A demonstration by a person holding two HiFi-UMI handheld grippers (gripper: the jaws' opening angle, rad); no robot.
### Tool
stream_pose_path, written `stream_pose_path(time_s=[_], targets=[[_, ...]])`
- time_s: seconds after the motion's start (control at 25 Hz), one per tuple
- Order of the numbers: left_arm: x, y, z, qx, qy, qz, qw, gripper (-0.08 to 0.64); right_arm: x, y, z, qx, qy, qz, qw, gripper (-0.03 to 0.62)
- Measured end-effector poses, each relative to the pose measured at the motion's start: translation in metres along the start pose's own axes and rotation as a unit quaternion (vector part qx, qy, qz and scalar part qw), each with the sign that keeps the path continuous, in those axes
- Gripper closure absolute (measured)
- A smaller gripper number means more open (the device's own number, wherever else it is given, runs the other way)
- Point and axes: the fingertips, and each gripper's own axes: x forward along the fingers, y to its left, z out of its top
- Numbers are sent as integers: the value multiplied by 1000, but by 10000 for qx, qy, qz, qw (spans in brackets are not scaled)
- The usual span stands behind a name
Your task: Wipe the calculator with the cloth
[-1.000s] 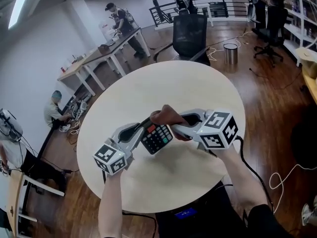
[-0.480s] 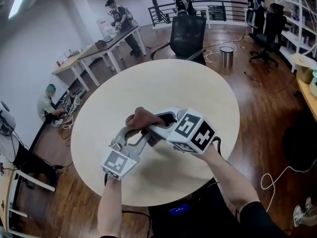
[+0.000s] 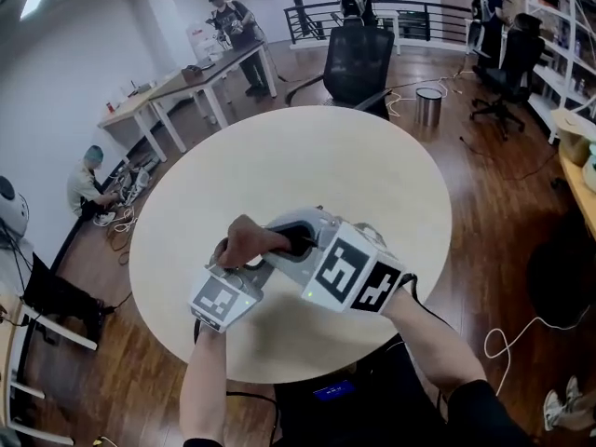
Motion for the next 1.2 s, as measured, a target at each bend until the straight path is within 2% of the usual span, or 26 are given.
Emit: stream_pose_path(time_s=[0.08,0.16,0.32,0.48,0.64,0.72,0.8,0.84,0.92,1.0,1.04,1.08,1.2], targets=[[0,-1,-1,-28,-7,-25,10000,503,12,12,-6,-244,269,157,9992,508],[1,-6,2,-49,19,-72,10000,502,14,10,-15,-208,404,160,9988,508],[-1,-8,5,26,-20,-143,9999,502,1,-14,-32,289,385,-63,9988,508],[-1,-5,4,-49,-59,-87,9999,502,-26,-60,-60,934,343,-557,9935,508],[-2,-2,4,-172,-113,-33,9998,503,-48,-102,-101,1636,503,-1062,9795,508],[-3,3,2,-345,-163,68,9993,502,-56,-117,-133,1976,743,-1353,9680,508],[-7,13,-2,-558,-208,263,9979,502,-59,-122,-155,2426,677,-1446,9569,508],[-9,18,-5,-655,-259,344,9969,502,-58,-121,-157,2679,485,-1371,9524,508],[-14,25,-10,-807,-398,425,9950,503,-50,-118,-144,3284,-236,-955,9394,508],[-18,29,-12,-876,-460,483,9939,503,-41,-116,-119,3880,-1080,-385,9145,508],[-19,30,-13,-882,-473,509,9937,503,-36,-116,-110,4057,-1331,-169,9041,508],[-19,30,-13,-881,-487,536,9935,505,-30,-115,-107,4134,-1410,-33,8995,508],[-18,30,-14,-963,-587,622,9917,505,-15,-110,-122,4132,-1049,70,9046,508]])
